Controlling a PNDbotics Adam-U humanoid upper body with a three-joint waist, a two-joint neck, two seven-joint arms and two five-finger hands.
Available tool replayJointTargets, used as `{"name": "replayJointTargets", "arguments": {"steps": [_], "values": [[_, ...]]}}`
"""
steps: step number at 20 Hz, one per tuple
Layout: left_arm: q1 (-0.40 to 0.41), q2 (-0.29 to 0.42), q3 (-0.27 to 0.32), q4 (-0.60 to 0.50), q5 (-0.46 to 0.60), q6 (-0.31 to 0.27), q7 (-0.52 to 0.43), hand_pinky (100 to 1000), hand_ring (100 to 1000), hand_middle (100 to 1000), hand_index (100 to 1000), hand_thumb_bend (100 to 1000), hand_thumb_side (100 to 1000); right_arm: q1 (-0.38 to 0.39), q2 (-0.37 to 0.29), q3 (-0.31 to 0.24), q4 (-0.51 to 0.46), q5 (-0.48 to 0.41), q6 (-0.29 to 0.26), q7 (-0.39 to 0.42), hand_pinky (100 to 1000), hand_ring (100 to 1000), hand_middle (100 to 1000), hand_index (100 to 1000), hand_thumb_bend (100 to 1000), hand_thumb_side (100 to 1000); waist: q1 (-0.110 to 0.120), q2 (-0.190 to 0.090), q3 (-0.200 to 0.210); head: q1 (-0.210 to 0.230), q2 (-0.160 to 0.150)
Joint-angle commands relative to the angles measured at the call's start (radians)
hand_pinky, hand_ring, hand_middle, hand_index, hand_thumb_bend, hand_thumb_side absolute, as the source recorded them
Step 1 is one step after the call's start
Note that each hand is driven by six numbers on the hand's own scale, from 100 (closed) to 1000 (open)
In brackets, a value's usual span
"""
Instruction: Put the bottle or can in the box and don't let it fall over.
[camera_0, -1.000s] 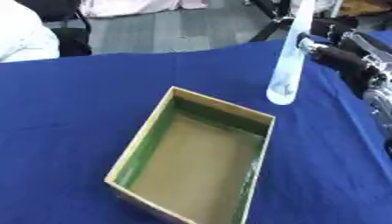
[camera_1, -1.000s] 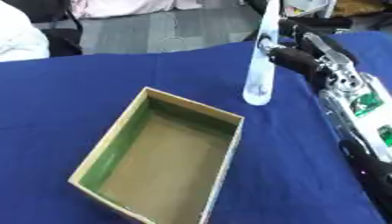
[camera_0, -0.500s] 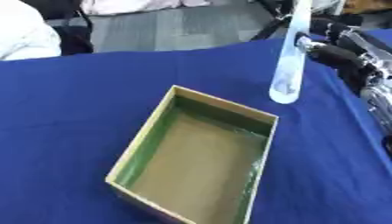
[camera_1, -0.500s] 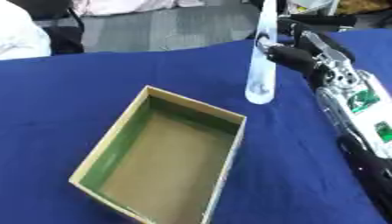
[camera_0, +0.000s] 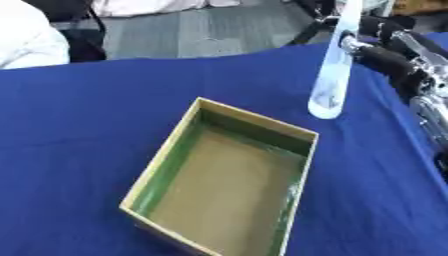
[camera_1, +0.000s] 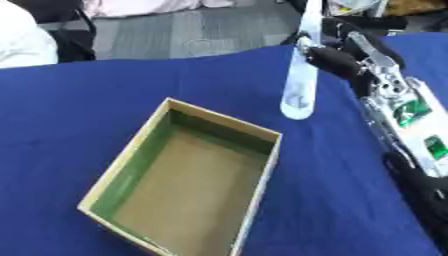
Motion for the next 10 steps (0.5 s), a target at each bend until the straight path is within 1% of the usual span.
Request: {"name": "replayJointTargets", "arguments": {"steps": [1, 10], "values": [[-0.012, 0.015, 0.001, -0.020, 0.003, -0.002, -0.005, 1000, 1000, 1000, 797, 100, 595, -0.025, -0.013, -0.009, -0.004, 0.016, 0.011, -0.002, 1000, 1000, 1000, 1000, 100, 413, -0.002, -0.014, 0.001, -0.001, -0.014], [-0.012, 0.016, 0.000, -0.020, 0.004, -0.003, -0.008, 1000, 1000, 1000, 797, 100, 595, -0.045, -0.011, -0.004, 0.021, 0.037, 0.026, 0.016, 1000, 1000, 1000, 1000, 100, 415, -0.003, -0.013, 0.003, -0.002, -0.017]]}}
